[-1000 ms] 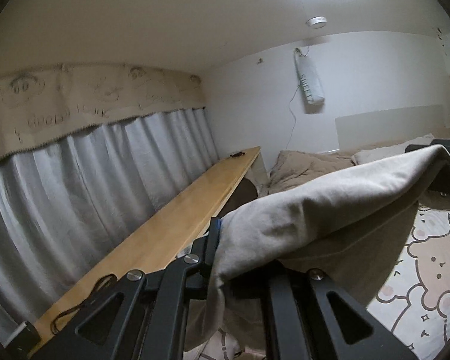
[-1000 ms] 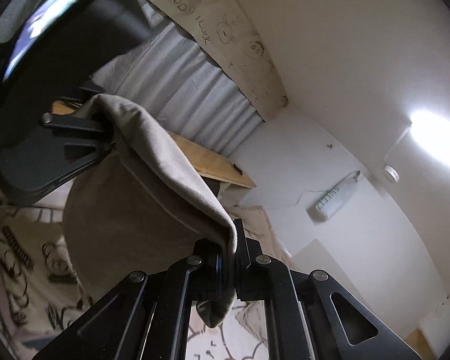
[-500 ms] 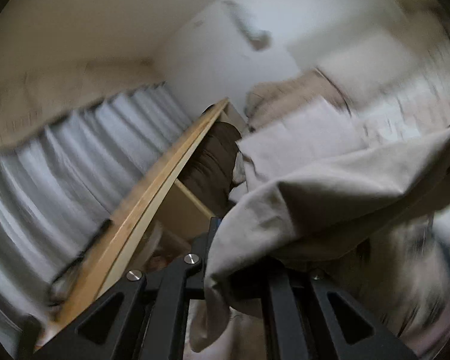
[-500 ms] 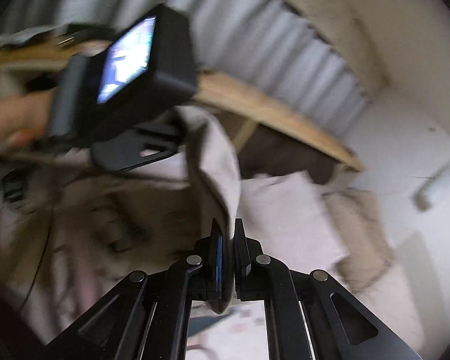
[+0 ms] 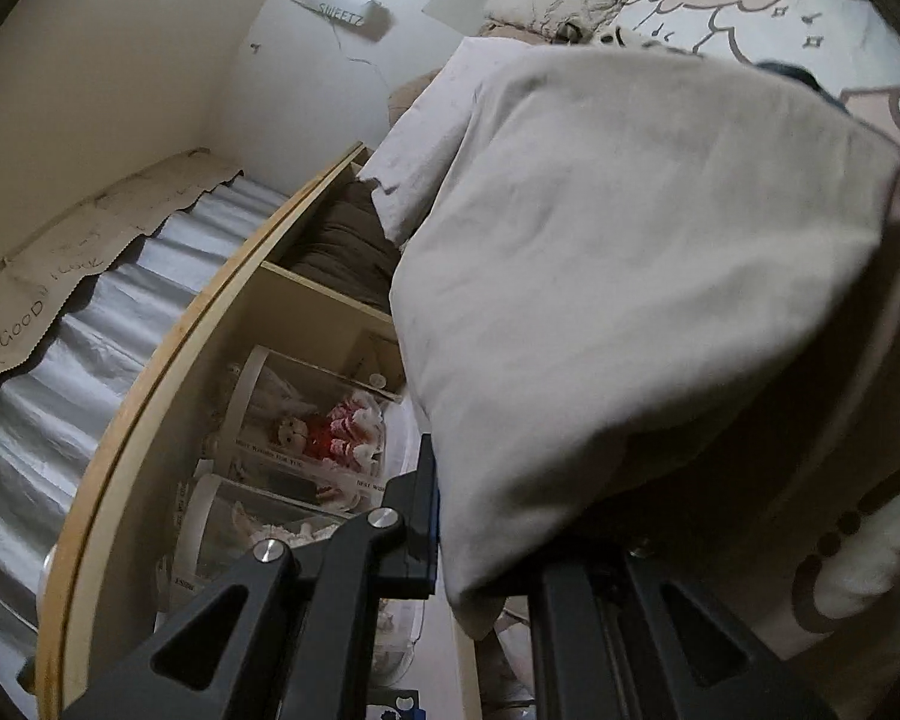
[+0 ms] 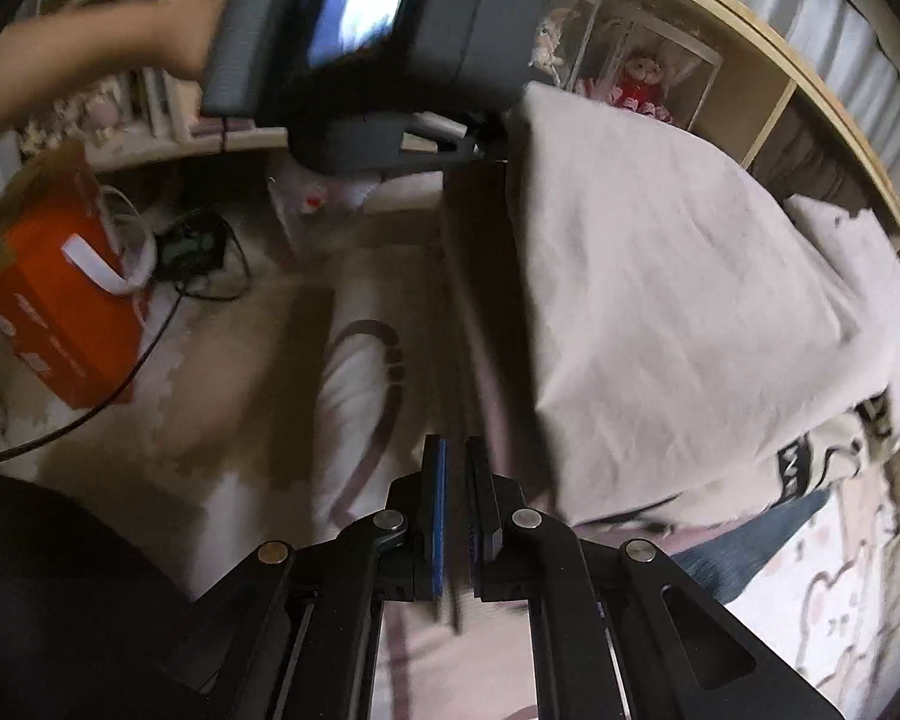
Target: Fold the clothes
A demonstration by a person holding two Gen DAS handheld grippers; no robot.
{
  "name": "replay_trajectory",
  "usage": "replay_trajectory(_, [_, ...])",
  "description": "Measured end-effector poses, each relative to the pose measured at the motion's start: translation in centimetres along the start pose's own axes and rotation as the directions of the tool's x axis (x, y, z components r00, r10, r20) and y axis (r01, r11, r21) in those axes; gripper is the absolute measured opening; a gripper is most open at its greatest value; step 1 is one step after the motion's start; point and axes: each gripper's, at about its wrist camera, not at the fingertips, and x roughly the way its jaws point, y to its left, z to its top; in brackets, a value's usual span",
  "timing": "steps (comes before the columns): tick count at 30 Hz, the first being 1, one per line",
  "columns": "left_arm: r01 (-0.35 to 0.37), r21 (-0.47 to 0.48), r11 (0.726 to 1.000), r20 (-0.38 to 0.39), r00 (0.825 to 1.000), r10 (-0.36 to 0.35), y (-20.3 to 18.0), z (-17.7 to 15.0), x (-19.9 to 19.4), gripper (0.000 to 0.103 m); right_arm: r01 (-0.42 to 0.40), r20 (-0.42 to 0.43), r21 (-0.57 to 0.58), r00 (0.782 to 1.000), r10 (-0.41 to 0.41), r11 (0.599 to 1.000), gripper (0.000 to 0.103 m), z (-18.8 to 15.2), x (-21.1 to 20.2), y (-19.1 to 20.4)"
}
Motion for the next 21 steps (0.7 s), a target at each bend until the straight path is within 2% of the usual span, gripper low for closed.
replay_trajectory(2, [-0.010, 0.015, 1.000, -0.012, 1.000, 0.010, -0.4, -0.7, 0.2, 0.011, -0.060, 0.084, 0.150, 0.995, 0.048, 0.987, 0.007, -0.9, -2.0, -3.1])
replay_trajectory(4, [-0.018, 0.038, 0.999, -0.028, 0.999, 0.019, -1.0, -1.6, 0.0, 0.018, -0.125, 0.159, 0.329, 0.984, 0.075, 0.936, 0.007, -2.2, -3.7, -7.8])
replay_trajectory(5, [-0.017, 0.037, 0.999, -0.041, 0.999, 0.019, -1.0, -2.0, -0.1, 0.022, -0.160, 0.198, 0.412, 0.977, 0.083, 0.897, 0.008, -2.8, -4.6, -10.1])
replay_trajectory(7, [-0.015, 0.006, 1.000, -0.067, 0.998, 0.016, -0.7, -2.8, -0.5, 0.033, -0.217, 0.262, 0.578, 0.962, 0.073, 0.787, 0.008, -4.4, -5.9, -15.7])
replay_trajectory(9, [-0.009, -0.047, 0.999, -0.103, 0.995, 0.005, -0.1, -3.5, -1.1, 0.053, -0.282, 0.334, 0.678, 0.941, 0.058, 0.679, 0.008, -5.6, -7.2, -20.7])
replay_trajectory(10, [-0.005, -0.079, 0.997, -0.121, 0.993, -0.005, 0.4, -3.7, -1.5, 0.055, -0.306, 0.357, 0.710, 0.933, 0.051, 0.634, 0.008, -5.9, -7.5, -22.8])
replay_trajectory(11, [-0.004, -0.119, 0.993, -0.133, 0.991, -0.012, 0.9, -3.7, -2.1, 0.055, -0.326, 0.375, 0.737, 0.926, 0.044, 0.592, 0.013, -6.1, -7.7, -24.6])
replay_trajectory(13, [-0.003, -0.201, 0.980, -0.128, 0.991, -0.023, 2.1, -2.9, -3.5, 0.055, -0.355, 0.403, 0.773, 0.915, 0.026, 0.526, 0.061, -6.1, -7.6, -27.5])
replay_trajectory(14, [-0.002, -0.244, 0.970, -0.119, 0.992, -0.028, 2.7, -2.3, -4.2, 0.055, -0.369, 0.418, 0.789, 0.908, 0.012, 0.491, 0.091, -6.1, -7.5, -28.9])
replay_trajectory(17, [0.016, -0.371, 0.929, -0.079, 0.996, -0.049, 4.1, 1.1, -5.6, 0.056, -0.432, 0.462, 0.799, 0.886, 0.033, 0.417, 0.091, -5.6, -6.5, -31.0])
replay_trajectory(19, [0.073, -0.446, 0.892, -0.033, 0.995, -0.098, 4.3, 3.9, -5.7, 0.056, -0.467, 0.481, 0.802, 0.875, 0.062, 0.373, 0.090, -5.3, -4.8, -31.8])
replay_trajectory(21, [0.143, -0.494, 0.858, 0.016, 0.988, -0.156, 3.8, 6.9, -5.1, 0.056, -0.479, 0.481, 0.809, 0.873, 0.086, 0.342, 0.081, -4.9, -3.2, -32.4])
